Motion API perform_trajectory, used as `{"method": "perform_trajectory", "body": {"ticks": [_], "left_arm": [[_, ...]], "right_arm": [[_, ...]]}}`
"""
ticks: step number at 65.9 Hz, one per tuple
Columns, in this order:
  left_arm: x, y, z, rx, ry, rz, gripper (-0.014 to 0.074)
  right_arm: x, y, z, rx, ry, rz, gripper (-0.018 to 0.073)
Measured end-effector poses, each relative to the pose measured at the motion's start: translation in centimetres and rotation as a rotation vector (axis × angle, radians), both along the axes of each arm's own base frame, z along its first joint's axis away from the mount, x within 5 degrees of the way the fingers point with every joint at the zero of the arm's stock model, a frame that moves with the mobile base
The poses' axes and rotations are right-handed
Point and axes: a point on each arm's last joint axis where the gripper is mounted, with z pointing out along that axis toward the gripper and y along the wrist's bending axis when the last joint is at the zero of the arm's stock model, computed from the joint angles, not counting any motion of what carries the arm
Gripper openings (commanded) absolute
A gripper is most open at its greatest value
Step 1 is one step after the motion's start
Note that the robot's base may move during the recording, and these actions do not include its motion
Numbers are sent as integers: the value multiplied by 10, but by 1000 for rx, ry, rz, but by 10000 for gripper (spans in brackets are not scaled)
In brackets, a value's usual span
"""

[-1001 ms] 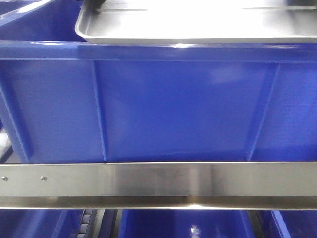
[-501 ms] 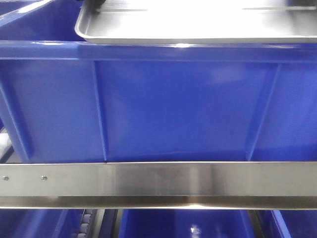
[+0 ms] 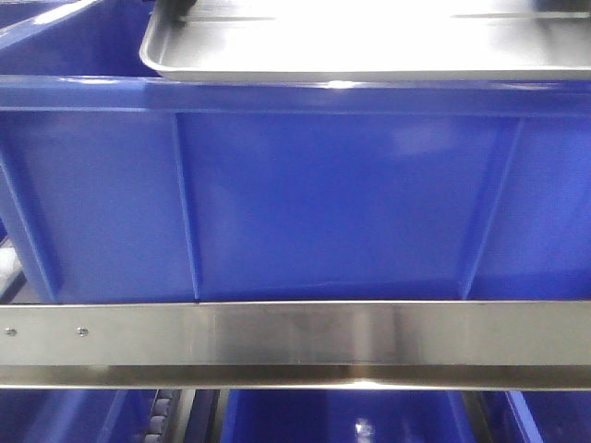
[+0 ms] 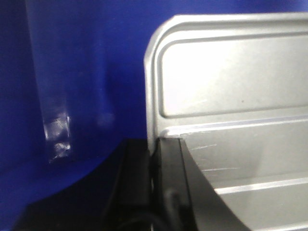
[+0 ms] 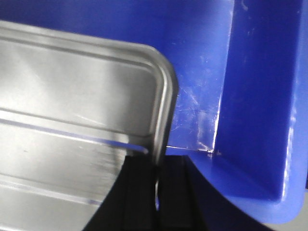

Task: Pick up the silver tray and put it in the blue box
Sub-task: 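Position the held tray above the blue bin, then lower the tray into the blue bin and open both grippers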

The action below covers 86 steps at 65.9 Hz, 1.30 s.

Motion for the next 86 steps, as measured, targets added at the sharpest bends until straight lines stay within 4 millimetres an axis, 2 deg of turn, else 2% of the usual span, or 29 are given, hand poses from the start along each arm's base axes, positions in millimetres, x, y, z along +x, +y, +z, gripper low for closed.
{"method": "perform_trajectory", "body": {"ticks": [20,27,37,45,49,59,68,86], "left_arm": [[2,-1,4,-13,-39,-14,-105],[5,0,15,-12,-89,-23,-105],[12,4,38,-38,-203,-18,-105],[24,11,47,-74,-257,4,-105],[34,14,46,-73,-262,20,-105],[67,13,24,-45,-205,52,-105],[93,4,-12,-24,-108,75,-105],[126,-16,-77,40,20,88,-105]], "right_arm": [[0,-1,3,-3,-12,-3,59],[1,-1,14,5,-51,-5,59],[6,-2,43,22,-149,-8,59],[19,2,56,20,-193,-11,59],[30,8,56,16,-194,-9,59],[58,19,44,-21,-167,-7,59],[84,24,17,-69,-93,-26,59],[131,29,-47,-156,70,-55,59]]}}
